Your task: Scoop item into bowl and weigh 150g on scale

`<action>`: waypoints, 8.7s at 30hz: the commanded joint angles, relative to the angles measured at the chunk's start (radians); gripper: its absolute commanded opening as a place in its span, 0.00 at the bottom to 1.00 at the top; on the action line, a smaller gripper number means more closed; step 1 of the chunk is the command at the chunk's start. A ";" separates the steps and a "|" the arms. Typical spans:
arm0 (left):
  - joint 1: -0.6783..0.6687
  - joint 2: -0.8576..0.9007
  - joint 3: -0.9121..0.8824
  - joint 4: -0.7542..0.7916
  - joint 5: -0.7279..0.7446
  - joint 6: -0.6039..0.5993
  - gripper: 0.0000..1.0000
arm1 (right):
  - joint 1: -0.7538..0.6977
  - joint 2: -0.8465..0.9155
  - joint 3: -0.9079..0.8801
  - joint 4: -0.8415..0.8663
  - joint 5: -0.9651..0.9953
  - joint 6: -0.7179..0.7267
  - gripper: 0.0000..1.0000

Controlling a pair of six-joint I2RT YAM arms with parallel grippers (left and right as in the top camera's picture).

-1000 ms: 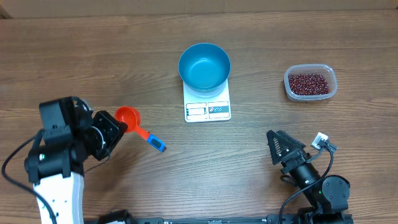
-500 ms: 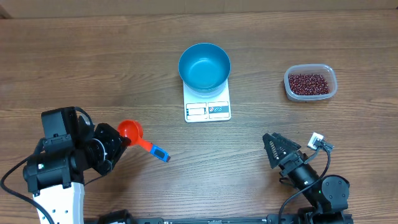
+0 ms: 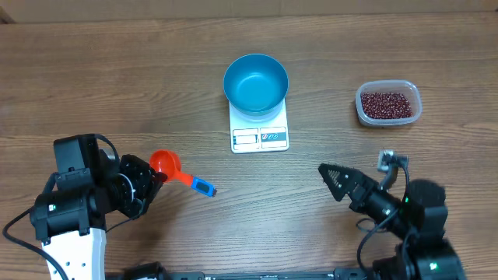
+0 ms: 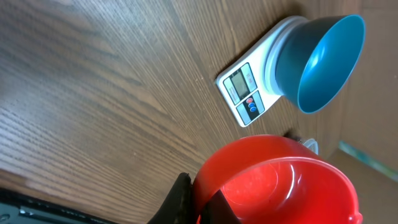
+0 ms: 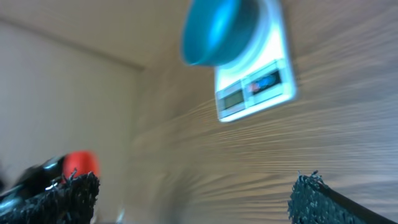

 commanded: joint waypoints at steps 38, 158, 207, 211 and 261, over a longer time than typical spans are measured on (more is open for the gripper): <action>-0.586 0.253 0.002 0.237 -0.272 -0.693 0.04 | 0.578 0.484 0.087 0.455 0.158 -0.154 0.82; -0.867 0.840 0.002 1.024 -0.661 0.590 0.04 | 0.230 -0.008 0.216 -0.297 0.671 -0.090 0.04; -0.868 0.938 0.002 1.119 -0.607 0.694 0.04 | 0.230 -0.008 0.216 -0.296 0.675 -0.090 0.04; -0.868 0.938 0.001 1.105 -0.596 0.694 0.04 | 0.230 -0.008 0.216 -0.296 0.674 -0.090 0.04; -0.871 0.180 0.032 0.605 -0.676 0.682 1.00 | 0.230 -0.006 0.216 -0.299 0.724 -0.090 0.04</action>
